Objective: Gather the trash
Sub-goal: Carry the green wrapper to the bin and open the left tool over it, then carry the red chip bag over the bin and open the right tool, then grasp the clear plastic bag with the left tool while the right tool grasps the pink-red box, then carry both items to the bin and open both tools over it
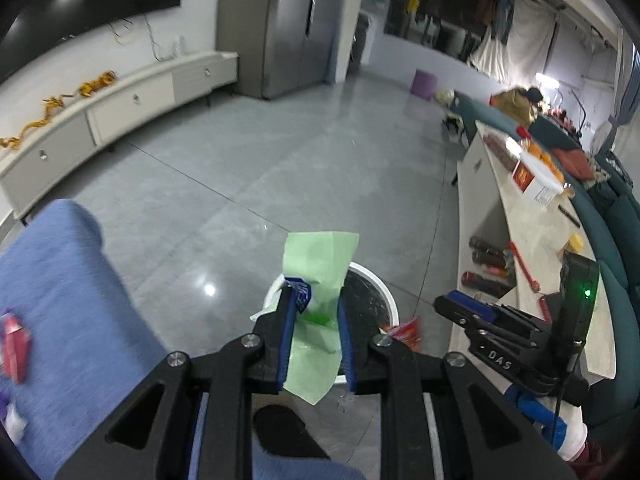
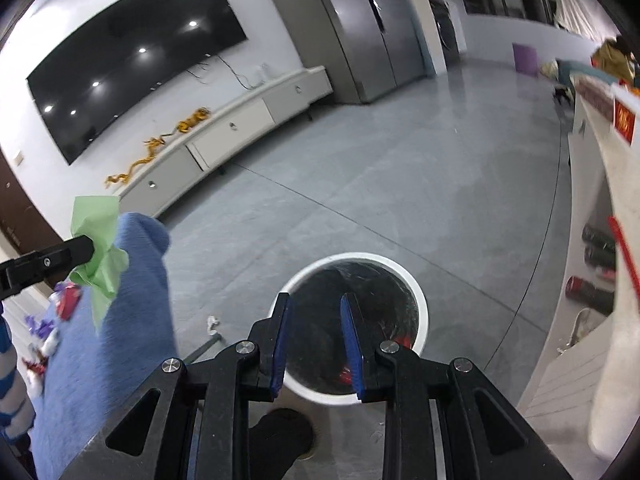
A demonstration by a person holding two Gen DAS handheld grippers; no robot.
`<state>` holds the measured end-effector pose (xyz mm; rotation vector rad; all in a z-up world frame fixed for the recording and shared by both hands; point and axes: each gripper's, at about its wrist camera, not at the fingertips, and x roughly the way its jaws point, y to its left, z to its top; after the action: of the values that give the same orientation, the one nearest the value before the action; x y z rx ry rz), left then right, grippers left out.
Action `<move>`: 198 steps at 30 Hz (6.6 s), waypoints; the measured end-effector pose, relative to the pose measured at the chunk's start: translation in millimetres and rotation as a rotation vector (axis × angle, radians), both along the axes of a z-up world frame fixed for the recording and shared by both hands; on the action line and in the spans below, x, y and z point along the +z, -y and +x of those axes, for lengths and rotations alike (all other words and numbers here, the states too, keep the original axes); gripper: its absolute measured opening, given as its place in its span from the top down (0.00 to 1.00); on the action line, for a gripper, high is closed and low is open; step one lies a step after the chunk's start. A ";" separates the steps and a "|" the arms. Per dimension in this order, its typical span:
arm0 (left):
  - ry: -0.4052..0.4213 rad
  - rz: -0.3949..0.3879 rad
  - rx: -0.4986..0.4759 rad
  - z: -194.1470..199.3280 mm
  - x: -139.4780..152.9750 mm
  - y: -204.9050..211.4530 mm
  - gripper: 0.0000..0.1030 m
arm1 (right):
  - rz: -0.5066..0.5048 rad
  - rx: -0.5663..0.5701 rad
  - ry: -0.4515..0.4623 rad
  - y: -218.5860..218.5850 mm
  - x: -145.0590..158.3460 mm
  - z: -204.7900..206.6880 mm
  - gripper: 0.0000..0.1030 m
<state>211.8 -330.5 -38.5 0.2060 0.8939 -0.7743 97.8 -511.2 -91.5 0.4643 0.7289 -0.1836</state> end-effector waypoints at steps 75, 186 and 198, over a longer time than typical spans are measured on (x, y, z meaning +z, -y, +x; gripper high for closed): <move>-0.073 -0.235 0.062 36.1 -37.0 16.2 0.60 | 0.044 -0.130 -0.112 21.0 -63.1 -16.1 0.93; 0.086 -0.245 0.606 -103.7 15.9 -412.2 0.76 | 0.050 0.513 0.144 -303.7 105.1 82.8 0.91; 0.091 -0.207 0.313 -42.9 52.0 -256.9 0.76 | 0.011 0.192 0.184 -145.6 112.6 50.3 0.91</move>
<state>168.9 -73.6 13.5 -0.0803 0.7317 -0.5553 148.1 -365.6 21.1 0.4133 0.5900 0.0436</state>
